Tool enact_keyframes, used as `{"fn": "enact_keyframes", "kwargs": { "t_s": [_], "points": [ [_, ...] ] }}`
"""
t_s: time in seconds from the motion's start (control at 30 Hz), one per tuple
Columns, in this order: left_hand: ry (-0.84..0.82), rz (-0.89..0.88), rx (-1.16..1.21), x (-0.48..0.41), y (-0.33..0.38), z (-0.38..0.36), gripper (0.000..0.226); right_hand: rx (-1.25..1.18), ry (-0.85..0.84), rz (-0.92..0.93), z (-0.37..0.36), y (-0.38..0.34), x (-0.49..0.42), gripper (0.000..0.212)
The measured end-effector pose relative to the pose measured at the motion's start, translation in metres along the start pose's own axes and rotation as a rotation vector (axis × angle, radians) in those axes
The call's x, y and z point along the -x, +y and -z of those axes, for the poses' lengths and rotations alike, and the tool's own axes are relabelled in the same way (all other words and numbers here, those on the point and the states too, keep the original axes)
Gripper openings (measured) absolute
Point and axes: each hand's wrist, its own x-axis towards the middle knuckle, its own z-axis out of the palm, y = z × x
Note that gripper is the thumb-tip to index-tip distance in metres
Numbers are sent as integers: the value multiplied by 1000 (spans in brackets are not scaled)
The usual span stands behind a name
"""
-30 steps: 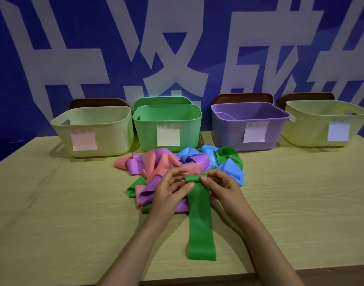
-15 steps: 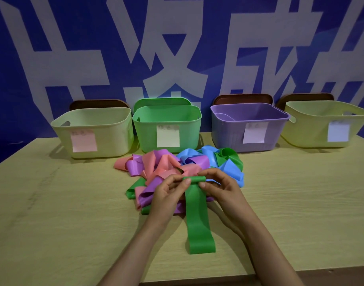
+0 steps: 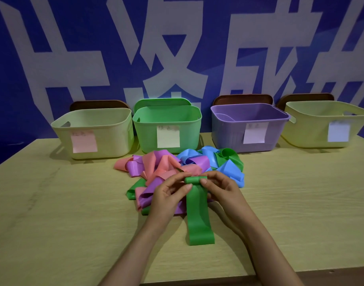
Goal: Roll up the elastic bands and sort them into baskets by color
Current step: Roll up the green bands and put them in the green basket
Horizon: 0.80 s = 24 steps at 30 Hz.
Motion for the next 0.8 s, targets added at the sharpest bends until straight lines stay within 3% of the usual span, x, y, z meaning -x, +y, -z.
{"fn": "enact_keyframes", "kwargs": {
  "t_s": [0.1, 0.27, 0.8],
  "points": [
    [-27, 38, 27, 1, -2, -1, 36, -46, -25, 4, 0, -2, 1, 14],
    [26, 60, -19, -3, -7, 0, 17, -37, 9, 42, -1, -3, 1, 15],
    [-4, 167, 79, -3, -5, 0, 9, -3, 94, 129, -2, -5, 2, 16]
  ]
}}
